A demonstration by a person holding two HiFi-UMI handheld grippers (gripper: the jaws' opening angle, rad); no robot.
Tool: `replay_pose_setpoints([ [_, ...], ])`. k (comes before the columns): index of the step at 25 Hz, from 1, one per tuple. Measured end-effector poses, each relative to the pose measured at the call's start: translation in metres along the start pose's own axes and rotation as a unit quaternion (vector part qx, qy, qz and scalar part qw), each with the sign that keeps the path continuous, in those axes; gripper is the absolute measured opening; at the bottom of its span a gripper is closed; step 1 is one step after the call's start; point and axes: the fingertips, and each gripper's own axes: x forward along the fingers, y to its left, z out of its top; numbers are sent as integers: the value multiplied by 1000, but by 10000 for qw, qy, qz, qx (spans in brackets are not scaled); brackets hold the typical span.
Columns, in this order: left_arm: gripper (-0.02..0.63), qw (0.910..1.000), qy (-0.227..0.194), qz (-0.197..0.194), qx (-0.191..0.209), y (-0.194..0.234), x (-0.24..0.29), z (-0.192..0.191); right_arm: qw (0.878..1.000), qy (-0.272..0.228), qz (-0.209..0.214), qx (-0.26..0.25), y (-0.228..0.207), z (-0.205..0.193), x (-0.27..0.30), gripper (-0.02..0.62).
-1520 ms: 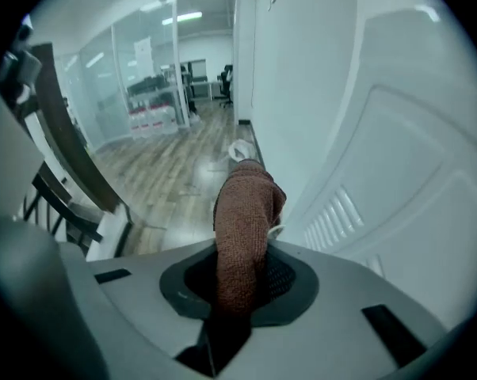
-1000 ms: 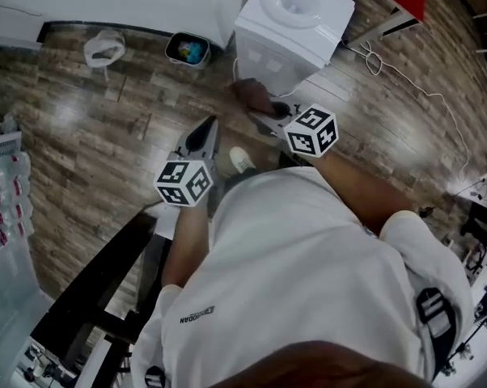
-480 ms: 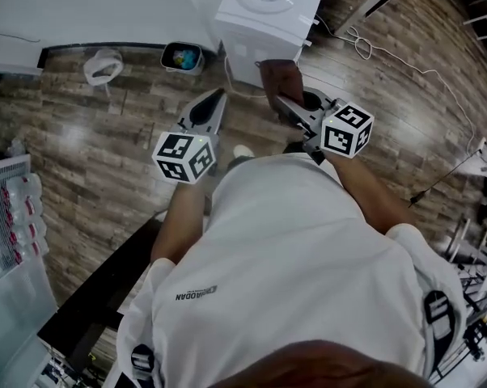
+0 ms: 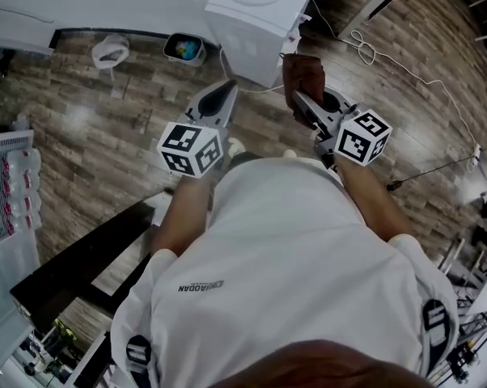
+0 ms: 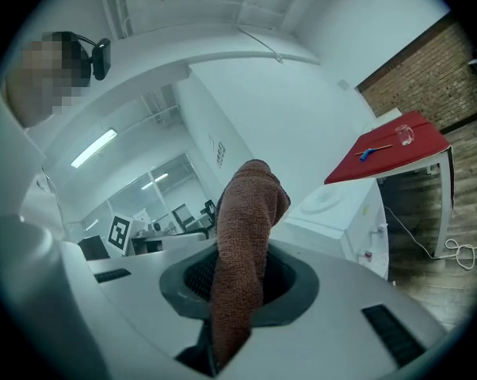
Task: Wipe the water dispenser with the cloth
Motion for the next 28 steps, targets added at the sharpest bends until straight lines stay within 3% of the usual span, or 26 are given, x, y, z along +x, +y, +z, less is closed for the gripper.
replay_pose_setpoints([
  [5,-3,9996,118,104,-230,-32,4,-14,9998,-122,23,-159,-2,5,-35,52],
  [12,-3,9998,158,73,3,-72,4,-36,9997,30,-130,-194,-14,-29,-78,52],
  [22,-4,9993,208,43,-309,-97,13,-52,9996,82,-234,-146,-18,-45,-101,51],
  [28,-4,9997,149,67,-181,-102,17,-47,9992,120,-280,-242,-24,-43,-103,51],
])
